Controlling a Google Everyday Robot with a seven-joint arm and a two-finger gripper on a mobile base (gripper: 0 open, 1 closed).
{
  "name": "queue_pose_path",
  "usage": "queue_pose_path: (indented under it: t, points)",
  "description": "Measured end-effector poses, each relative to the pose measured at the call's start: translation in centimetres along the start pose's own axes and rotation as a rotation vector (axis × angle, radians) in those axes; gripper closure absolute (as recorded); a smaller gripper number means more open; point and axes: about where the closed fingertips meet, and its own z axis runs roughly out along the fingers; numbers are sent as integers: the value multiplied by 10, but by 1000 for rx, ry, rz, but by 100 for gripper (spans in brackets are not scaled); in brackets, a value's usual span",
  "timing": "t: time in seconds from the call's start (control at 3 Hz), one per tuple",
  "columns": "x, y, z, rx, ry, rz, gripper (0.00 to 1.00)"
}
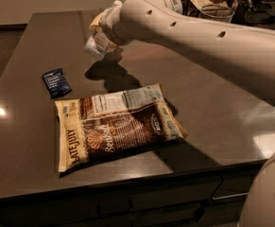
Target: Place blue plastic bottle upright
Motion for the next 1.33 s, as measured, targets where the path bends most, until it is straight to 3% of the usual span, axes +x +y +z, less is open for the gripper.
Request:
queue_pose_path:
  t: [0.33,1.0,1.33]
  points:
    - [8,4,4,22,60,-2,100]
    - [26,18,11,55,165,-66,100]
    - [26,18,11,55,165,-67,100]
